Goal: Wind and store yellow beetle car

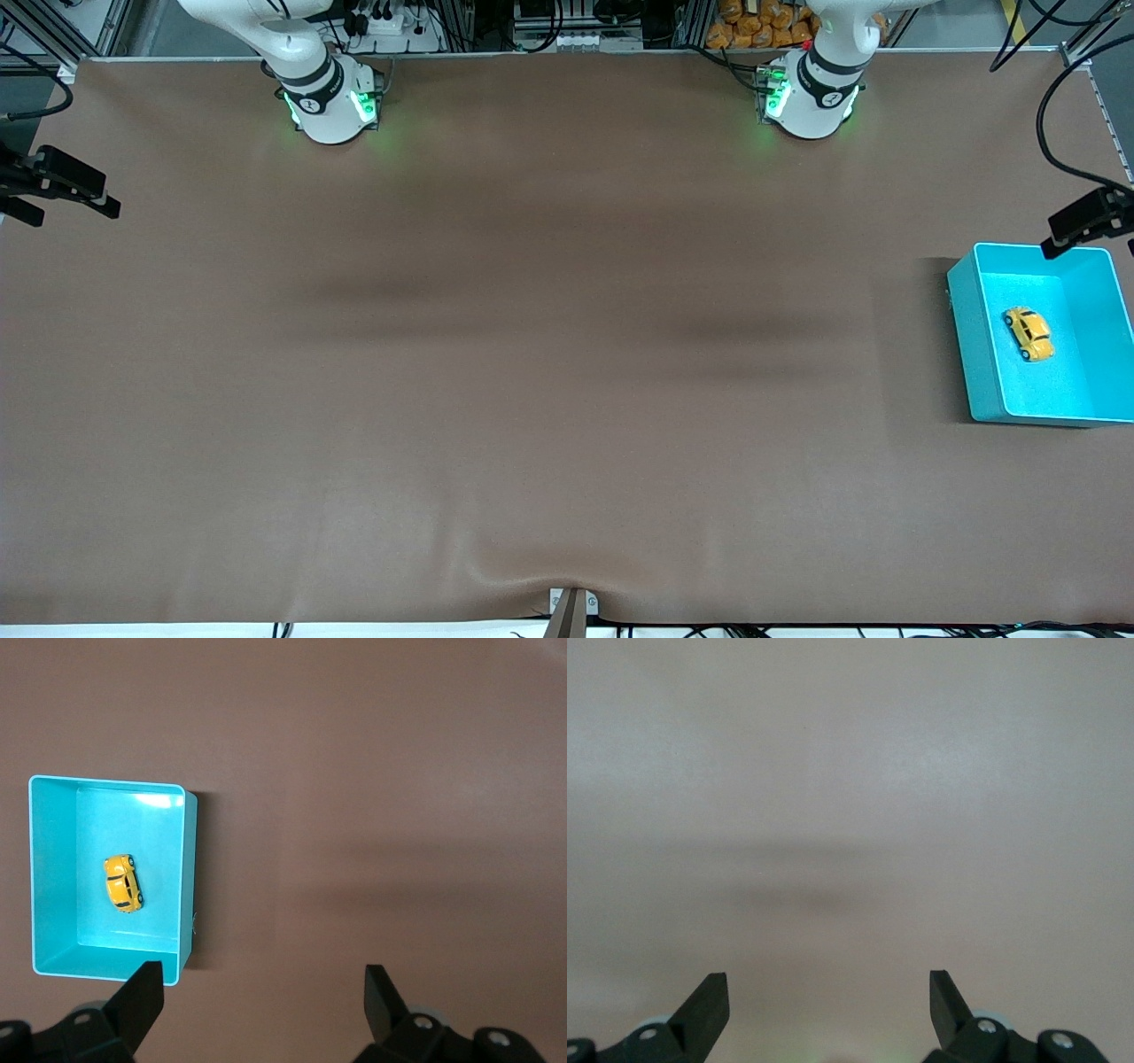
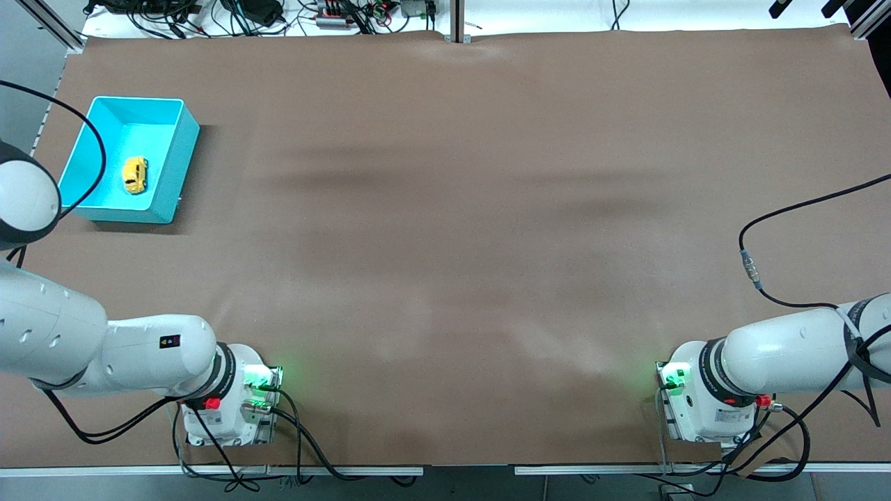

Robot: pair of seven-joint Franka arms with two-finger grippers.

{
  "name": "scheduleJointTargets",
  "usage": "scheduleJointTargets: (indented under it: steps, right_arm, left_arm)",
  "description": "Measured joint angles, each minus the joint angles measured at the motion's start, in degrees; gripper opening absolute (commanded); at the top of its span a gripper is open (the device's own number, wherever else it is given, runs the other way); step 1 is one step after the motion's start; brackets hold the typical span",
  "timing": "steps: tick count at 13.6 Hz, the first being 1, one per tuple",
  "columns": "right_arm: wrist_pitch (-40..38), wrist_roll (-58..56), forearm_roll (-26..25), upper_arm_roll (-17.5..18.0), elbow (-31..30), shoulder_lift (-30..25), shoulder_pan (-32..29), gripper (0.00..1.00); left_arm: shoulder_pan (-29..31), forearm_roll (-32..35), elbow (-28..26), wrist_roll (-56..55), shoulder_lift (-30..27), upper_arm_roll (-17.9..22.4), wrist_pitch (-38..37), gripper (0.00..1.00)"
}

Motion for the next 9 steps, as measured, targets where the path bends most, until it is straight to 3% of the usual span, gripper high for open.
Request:
scheduleJointTargets:
  steps: [5,9]
  right_arm:
    - [-0.12,0.00,0.00,-0.16,0.00,0.04,-0.97,1.00]
    - [-0.18,0.00,0.00,-0.16,0.00,0.07,-1.12,1.00]
  left_arm:
    - [-6.18,1.06,-0.06,-0.52,-0.08,0.07,-0.95,1.00]
    - [-7.30,1.06,-0.06,-0.52,-0.08,0.02,-8.03,1.00]
